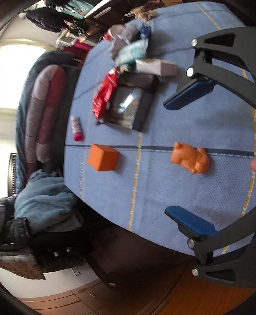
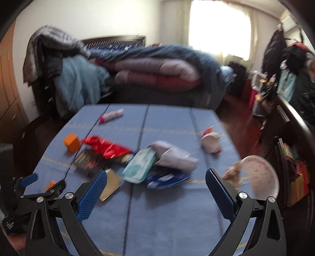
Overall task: Collect trash
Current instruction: 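Grasp the orange bear snack with the left gripper while the right gripper grasps the tan paper box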
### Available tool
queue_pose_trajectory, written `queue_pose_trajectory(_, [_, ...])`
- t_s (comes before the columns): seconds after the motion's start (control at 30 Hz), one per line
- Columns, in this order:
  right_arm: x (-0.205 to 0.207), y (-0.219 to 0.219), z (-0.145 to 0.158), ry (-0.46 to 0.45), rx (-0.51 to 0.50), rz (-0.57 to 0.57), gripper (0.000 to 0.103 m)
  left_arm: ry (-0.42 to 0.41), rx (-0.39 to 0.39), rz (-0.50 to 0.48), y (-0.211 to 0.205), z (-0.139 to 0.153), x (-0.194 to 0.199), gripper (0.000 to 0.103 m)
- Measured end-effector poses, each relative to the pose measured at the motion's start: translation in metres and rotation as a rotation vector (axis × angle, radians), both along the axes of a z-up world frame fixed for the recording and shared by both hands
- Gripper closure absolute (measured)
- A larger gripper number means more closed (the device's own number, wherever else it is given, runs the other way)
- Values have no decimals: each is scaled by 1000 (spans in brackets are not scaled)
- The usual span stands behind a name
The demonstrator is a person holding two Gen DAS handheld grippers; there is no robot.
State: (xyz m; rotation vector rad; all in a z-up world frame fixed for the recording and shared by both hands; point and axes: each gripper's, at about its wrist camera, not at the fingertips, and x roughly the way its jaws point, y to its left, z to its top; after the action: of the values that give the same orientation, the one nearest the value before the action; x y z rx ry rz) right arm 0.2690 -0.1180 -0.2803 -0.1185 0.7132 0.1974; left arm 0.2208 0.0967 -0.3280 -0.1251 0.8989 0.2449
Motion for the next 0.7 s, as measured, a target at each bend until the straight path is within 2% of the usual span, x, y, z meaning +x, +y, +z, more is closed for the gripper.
queue_pose_trajectory(0.07, [3, 9, -10, 46, 6, 30, 4, 23, -1, 6, 1, -5, 1, 21])
queue_pose_trajectory(0.13, [7, 14, -18, 72, 6, 44, 4, 45, -32, 10, 5, -13, 3, 24])
queue_pose_trajectory(0.23, [10, 21, -24, 93, 6, 57, 4, 27, -4, 17, 6, -15, 1, 34])
queue_pose_trajectory(0.27, [11, 22, -25, 101, 13, 64, 4, 16, 8, 15, 5, -15, 0, 44])
queue_pose_trajectory(0.3, [13, 24, -27, 114, 24, 72, 4, 3, 16, 14, 5, -14, -2, 62])
queue_pose_trajectory(0.33, [14, 26, -29, 129, 34, 79, 4, -5, 14, 15, 6, -14, -4, 73])
queue_pose_trajectory(0.37, [16, 28, -31, 140, 40, 84, 4, -13, -4, 14, 9, -13, -5, 77])
queue_pose_trajectory(0.47, [22, 36, -39, 176, 59, 102, 4, -34, -76, 17, 19, -12, -11, 77])
queue_pose_trajectory(0.7, [37, 60, -63, 230, 44, 124, 4, -69, -95, 58, 41, -2, -22, 77])
